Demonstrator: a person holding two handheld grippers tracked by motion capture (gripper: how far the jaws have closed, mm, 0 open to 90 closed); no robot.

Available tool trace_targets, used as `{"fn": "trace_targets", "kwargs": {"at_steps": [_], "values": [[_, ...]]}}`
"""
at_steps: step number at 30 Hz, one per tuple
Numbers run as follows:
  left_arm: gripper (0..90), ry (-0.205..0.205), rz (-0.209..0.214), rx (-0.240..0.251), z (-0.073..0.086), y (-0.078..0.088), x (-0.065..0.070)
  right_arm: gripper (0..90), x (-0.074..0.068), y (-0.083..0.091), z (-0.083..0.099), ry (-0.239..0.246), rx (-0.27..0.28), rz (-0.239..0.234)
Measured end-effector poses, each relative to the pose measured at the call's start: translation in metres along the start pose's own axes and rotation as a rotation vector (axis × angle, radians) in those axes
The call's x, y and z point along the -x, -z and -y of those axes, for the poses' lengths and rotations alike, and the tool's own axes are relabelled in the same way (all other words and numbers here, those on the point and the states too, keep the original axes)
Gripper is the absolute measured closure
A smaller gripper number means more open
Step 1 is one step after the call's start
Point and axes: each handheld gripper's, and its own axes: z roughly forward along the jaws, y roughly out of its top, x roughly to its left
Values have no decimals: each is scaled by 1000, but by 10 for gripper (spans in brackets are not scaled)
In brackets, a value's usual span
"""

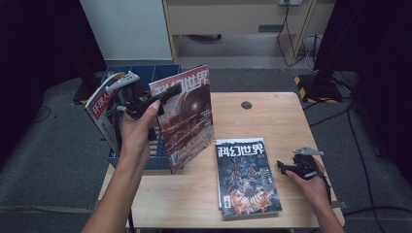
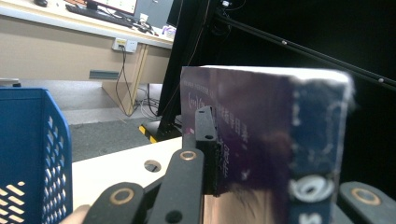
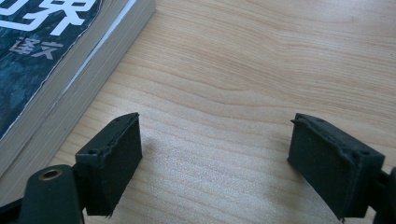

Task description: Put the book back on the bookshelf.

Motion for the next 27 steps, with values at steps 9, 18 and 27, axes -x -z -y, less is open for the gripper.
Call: {"fn": "trace_targets", "kwargs": {"at_steps": [9,18,27], "values": [[836,-1,-10,15,-5,8,-2,172,0,0,0,0,0,0],[836,1,-32,27,-8,18,-8,171,0,0,0,0,0,0],[836,4,-58,35,-10,30,-16,171,0,0,0,0,0,0]]}}
